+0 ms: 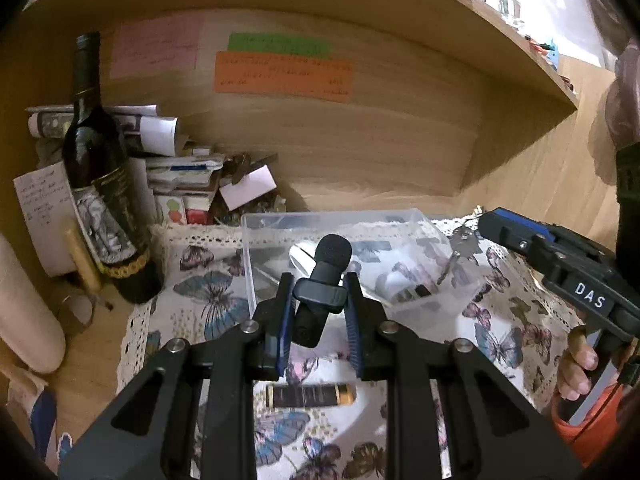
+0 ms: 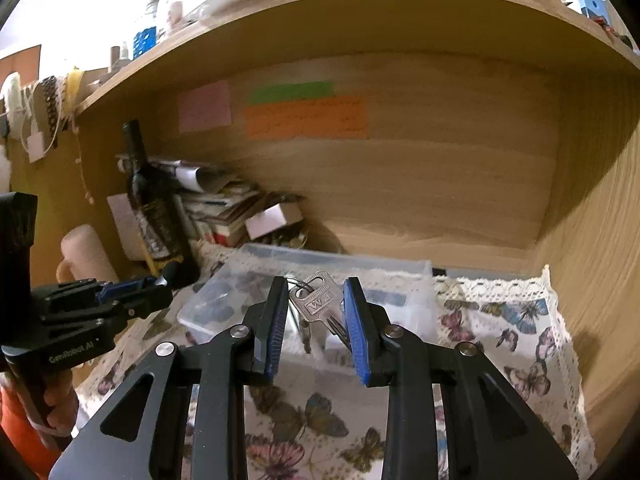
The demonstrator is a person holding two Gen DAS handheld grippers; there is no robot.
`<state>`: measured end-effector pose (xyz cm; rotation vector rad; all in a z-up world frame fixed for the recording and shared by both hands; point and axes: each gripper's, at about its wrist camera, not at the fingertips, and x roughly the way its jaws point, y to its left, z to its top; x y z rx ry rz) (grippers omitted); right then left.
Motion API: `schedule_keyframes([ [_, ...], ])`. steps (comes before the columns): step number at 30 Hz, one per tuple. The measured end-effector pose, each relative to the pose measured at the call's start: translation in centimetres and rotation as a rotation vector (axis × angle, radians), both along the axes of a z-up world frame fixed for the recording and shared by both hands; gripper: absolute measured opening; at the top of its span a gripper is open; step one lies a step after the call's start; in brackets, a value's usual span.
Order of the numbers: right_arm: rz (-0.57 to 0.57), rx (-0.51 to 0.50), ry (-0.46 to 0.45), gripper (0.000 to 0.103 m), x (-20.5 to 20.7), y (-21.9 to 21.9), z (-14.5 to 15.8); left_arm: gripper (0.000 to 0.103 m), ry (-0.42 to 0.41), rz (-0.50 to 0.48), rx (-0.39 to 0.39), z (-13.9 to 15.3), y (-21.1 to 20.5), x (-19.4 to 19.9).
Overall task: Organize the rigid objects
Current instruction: 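Carry the plug and key over the clear box and release both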
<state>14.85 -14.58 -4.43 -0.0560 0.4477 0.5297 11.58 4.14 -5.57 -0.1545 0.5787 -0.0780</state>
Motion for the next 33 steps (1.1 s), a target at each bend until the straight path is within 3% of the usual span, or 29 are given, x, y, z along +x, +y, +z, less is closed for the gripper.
schedule_keyframes([
  [7,-0.048,-0.015,0.033,0.026,2.0,-0.7,-0.9,0.023,0.039,-0.018,-0.019,-1.0,-0.5,3.8],
  [16,-0.078,-0.066,0.154,0.026,5.1,-0.3,-4.6,0.023,0.133,-0.051,0.019,-3.9,-1.8,7.9],
  [26,-0.085,-0.064,0.243,0.026,7.3,-0.2,-6.6,0.023,0.188,-0.086,0.045,-5.9,-2.6,9.7],
  [33,-0.076,-0.07,0.249,0.027,7.4,0.1,-6.9,0.023,0.201,-0.081,0.042,-6.0,-2.5,9.5],
])
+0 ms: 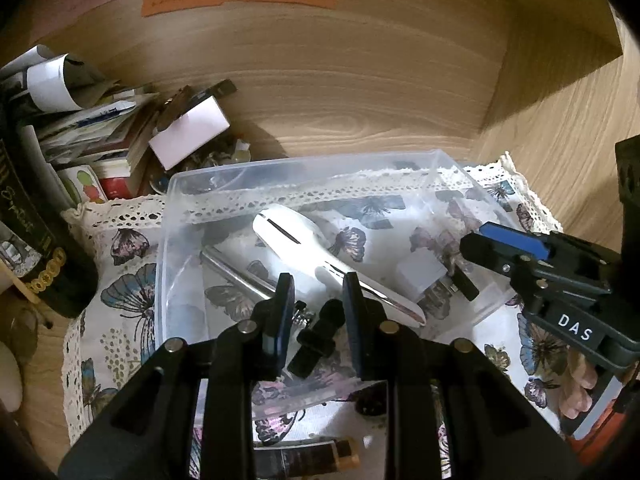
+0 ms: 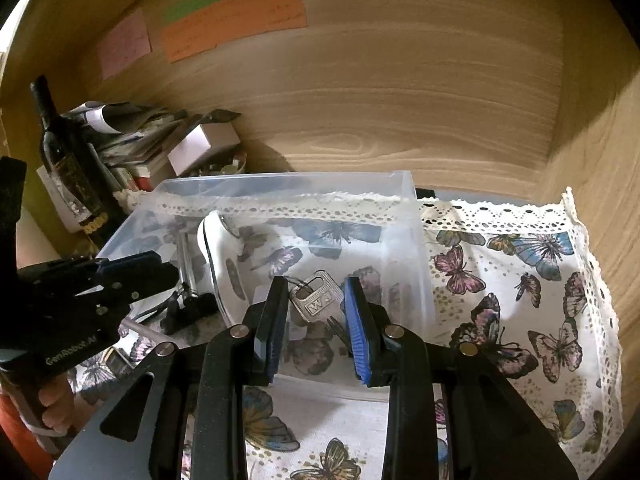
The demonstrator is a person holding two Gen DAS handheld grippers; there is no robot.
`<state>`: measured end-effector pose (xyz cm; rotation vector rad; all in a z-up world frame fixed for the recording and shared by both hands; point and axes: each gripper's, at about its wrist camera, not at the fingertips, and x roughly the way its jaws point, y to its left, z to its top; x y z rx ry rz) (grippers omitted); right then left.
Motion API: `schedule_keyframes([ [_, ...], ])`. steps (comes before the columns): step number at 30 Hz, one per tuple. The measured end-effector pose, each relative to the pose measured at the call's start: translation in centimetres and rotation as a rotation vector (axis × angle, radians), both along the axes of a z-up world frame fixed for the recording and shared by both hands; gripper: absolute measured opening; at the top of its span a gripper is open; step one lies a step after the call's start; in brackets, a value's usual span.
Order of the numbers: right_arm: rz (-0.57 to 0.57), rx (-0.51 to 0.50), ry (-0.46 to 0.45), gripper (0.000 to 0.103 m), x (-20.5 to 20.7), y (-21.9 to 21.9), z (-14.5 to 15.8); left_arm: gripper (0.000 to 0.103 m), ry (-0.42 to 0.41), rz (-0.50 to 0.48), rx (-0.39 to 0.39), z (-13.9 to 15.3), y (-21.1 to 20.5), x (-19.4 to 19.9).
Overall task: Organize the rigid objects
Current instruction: 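Carry the plug and key over the clear box and release both, then grasp the brown-and-gold cylinder with the left gripper while the right gripper grasps the dark metal grinder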
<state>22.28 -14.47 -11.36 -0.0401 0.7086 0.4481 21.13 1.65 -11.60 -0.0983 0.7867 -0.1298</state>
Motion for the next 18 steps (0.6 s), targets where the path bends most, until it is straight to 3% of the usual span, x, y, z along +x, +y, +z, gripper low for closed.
schedule_keyframes([
  [7,0.002,0.02,-0.03,0.028,-0.9,-0.5,1.3,0.039,-0.026,0.013,0.0,1.4,0.1,-1.1],
  [11,0.017,0.028,-0.067,0.031,-2.1,-0.7,2.4,0.061,-0.075,0.031,-0.001,3.2,0.5,-2.7],
  [18,0.056,0.042,-0.148,0.045,-5.0,-0.9,4.4,0.086,-0.121,0.077,0.016,5.4,1.8,-5.5],
])
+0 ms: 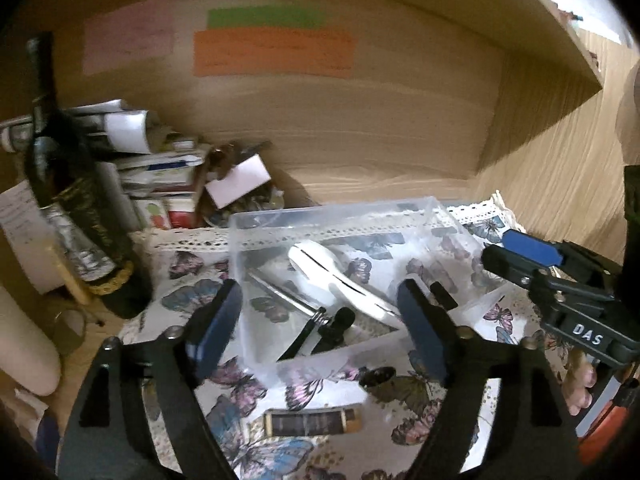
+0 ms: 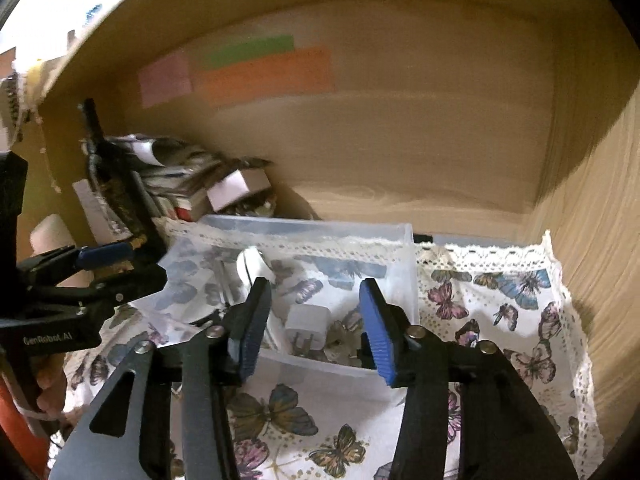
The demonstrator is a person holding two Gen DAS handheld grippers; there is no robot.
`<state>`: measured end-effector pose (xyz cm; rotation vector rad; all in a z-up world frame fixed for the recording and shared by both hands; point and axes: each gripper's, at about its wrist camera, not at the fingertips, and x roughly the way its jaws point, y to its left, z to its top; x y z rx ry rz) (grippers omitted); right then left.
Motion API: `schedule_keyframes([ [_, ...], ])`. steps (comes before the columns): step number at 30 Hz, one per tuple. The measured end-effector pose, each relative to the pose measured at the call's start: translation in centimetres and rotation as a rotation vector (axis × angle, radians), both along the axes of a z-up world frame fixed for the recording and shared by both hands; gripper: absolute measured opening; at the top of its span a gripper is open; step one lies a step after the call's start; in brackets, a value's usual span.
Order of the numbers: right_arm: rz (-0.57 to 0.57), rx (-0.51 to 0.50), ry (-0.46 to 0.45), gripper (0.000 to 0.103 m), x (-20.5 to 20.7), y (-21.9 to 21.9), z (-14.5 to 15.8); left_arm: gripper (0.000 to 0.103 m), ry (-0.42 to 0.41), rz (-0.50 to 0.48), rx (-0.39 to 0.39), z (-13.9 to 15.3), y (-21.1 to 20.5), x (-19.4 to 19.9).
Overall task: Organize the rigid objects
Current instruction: 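Grasp the brown-and-gold cylinder with the left gripper while the right gripper grasps the dark metal grinder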
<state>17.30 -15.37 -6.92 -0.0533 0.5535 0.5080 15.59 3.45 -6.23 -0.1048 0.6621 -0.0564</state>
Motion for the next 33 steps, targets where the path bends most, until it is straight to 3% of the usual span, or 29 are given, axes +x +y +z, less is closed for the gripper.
schedule_keyframes([
  [4,0.018,0.001,-0.012,0.048,-1.1,0.0,0.3,0.095,0.014,0.032,0.009,-0.2,0.6,-1.5],
  [9,0.033,-0.002,0.004,0.048,-2.1,-0.1,-0.2,0.095,0.076,0.037,0.034,-2.1,1.0,-2.6],
  [17,0.056,-0.028,0.083,0.048,-2.9,0.9,-2.9,0.095,0.214,-0.008,0.001,-6.3,0.7,-3.1],
  [26,0.075,-0.069,0.148,0.048,-2.8,2.2,-4.8,0.095,0.368,-0.065,0.005,-10.2,-0.7,-1.3],
  [29,0.099,-0.077,0.18,0.048,-2.5,2.9,-5.4,0.094,0.357,-0.058,0.011,-10.3,-0.6,-1.3],
  [31,0.115,-0.084,0.202,0.049,-2.2,3.6,-6.0,0.083,0.336,-0.058,0.017,-10.3,-0.7,-1.6],
  [33,0.127,-0.094,0.217,0.048,-2.0,4.2,-6.5,0.081,0.324,-0.058,0.034,-10.2,-0.7,-1.9],
])
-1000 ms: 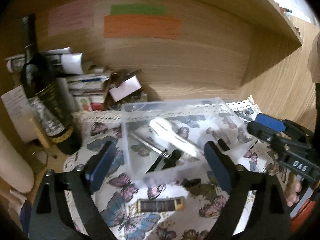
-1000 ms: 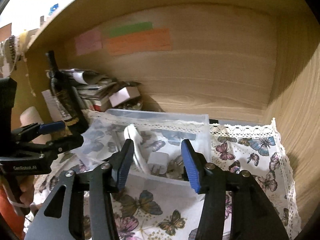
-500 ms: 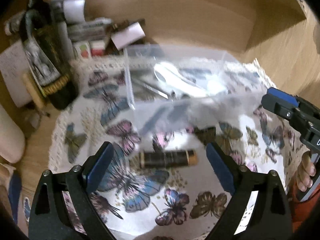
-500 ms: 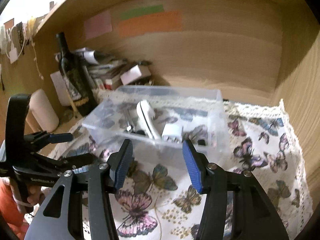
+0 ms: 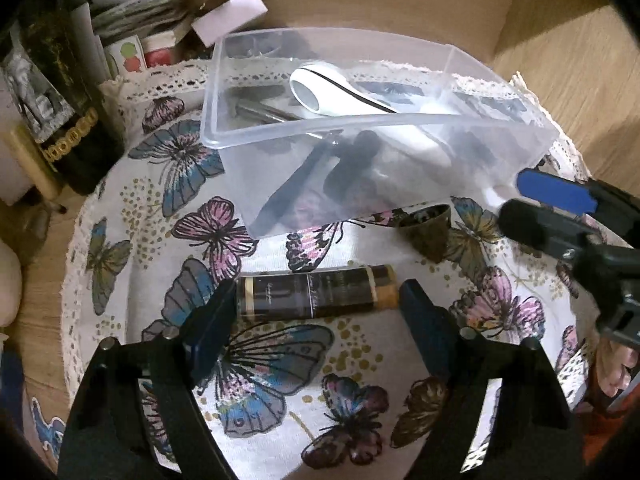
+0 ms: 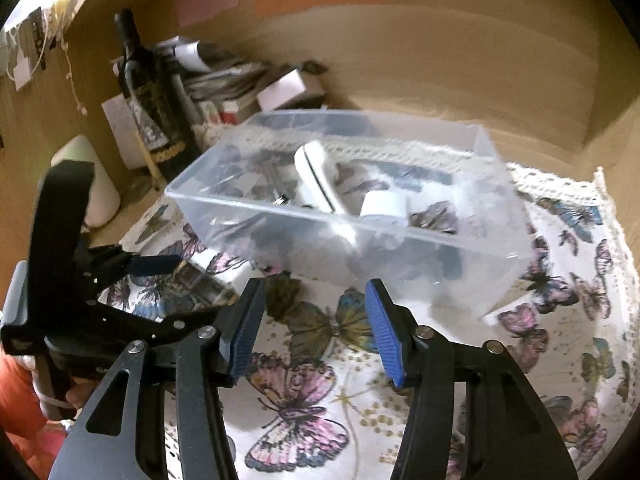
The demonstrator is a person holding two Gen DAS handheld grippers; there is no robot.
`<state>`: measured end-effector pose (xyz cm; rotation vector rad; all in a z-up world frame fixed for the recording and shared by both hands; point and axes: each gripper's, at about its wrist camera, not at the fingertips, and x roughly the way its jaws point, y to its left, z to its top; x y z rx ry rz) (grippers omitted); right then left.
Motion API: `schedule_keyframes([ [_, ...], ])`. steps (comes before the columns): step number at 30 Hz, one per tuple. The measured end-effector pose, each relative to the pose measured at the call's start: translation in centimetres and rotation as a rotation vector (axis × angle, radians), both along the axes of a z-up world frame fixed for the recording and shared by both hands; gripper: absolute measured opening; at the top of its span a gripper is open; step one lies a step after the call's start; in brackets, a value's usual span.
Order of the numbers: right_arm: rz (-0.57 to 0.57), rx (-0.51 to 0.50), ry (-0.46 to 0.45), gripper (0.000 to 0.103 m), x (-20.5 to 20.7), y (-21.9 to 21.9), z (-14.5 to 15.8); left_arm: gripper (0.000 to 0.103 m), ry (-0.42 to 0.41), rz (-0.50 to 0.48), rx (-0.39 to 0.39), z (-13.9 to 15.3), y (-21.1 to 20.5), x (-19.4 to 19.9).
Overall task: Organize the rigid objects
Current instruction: 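Grasp the brown-and-gold cylinder with the left gripper while the right gripper grasps the dark metal grinder, then lower both items into the clear box and open both grippers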
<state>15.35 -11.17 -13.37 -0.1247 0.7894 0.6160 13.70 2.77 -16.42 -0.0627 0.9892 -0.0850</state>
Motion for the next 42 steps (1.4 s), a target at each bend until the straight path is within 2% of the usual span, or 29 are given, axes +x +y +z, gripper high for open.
schedule_keyframes([
  [13,0.054,-0.067,0.076,0.048,1.6,3.2,-2.1,0.081,-0.081,0.092,-0.086,1.0,3.7,-2.2],
  [15,0.058,-0.079,0.083,0.044,1.9,3.9,-2.3,0.081,-0.092,0.102,-0.1,1.3,4.3,-2.7],
  [17,0.061,-0.093,0.094,0.032,2.2,4.3,-2.7,0.081,-0.09,0.109,-0.1,1.3,4.6,-2.8],
  [18,0.063,-0.1,0.1,0.03,2.3,4.5,-2.9,0.081,-0.089,0.11,-0.099,1.3,4.8,-3.0],
  [27,0.06,-0.084,0.029,0.029,1.0,4.2,-1.2,0.081,-0.13,0.12,-0.093,2.5,4.7,-3.6],
  [42,0.007,0.017,-0.116,0.029,-1.3,0.1,3.6,0.081,-0.303,0.095,-0.058,8.8,2.0,-3.7],
])
